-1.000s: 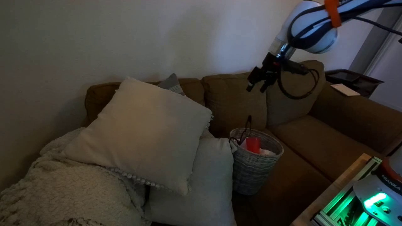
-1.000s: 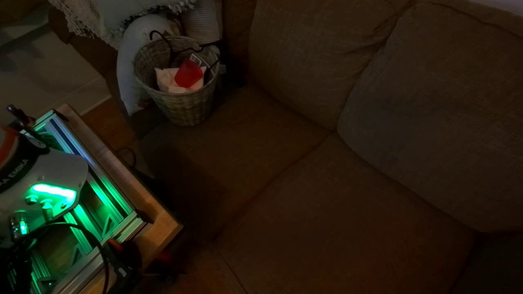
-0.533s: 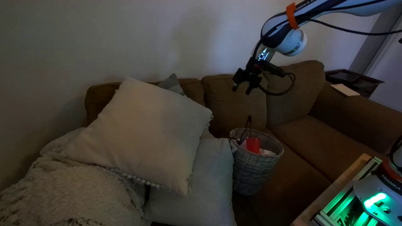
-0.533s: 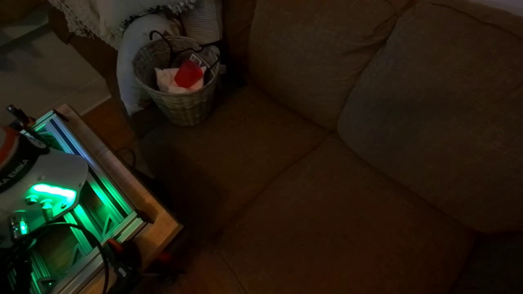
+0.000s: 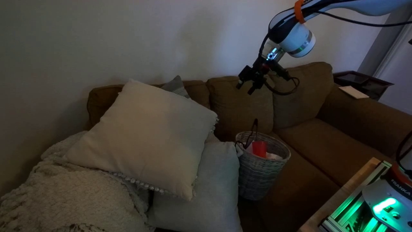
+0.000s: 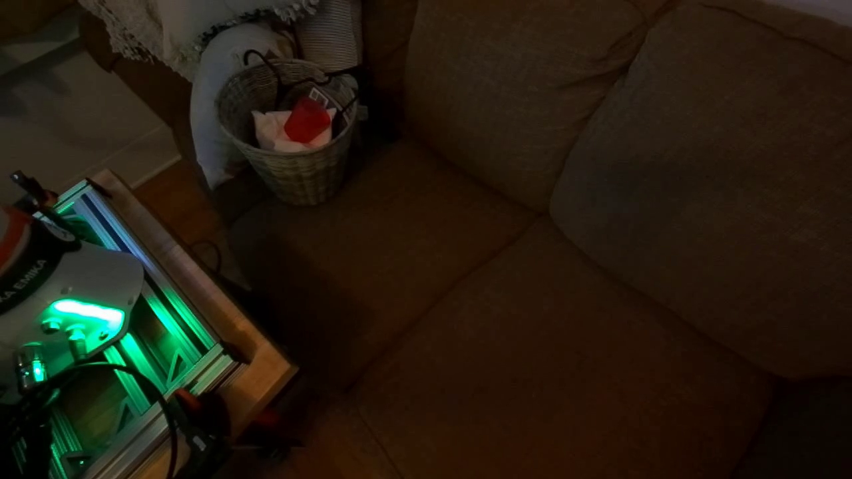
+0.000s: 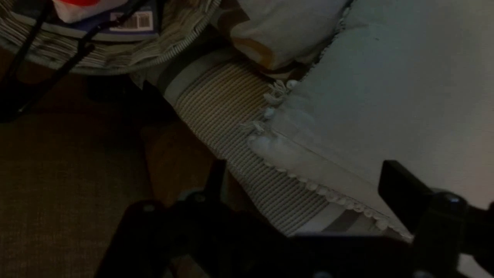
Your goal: Move the white and blue pillow to the right
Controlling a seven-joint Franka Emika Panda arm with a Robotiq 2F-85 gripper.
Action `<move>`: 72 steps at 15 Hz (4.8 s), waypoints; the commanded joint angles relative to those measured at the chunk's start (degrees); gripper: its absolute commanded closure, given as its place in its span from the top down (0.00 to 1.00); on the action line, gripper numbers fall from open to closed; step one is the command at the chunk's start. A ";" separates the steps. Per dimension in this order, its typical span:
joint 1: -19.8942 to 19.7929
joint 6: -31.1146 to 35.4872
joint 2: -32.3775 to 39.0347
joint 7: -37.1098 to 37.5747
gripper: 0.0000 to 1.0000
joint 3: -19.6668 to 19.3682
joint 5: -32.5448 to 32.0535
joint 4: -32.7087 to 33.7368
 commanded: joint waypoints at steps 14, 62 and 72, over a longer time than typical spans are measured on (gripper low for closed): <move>-6.75 -14.24 39.20 -32.84 1.00 5.14 -5.68 32.18; -3.02 -17.81 9.81 -56.66 0.04 0.07 19.89 28.28; -3.98 -9.90 1.36 -55.14 0.04 -3.11 20.40 17.99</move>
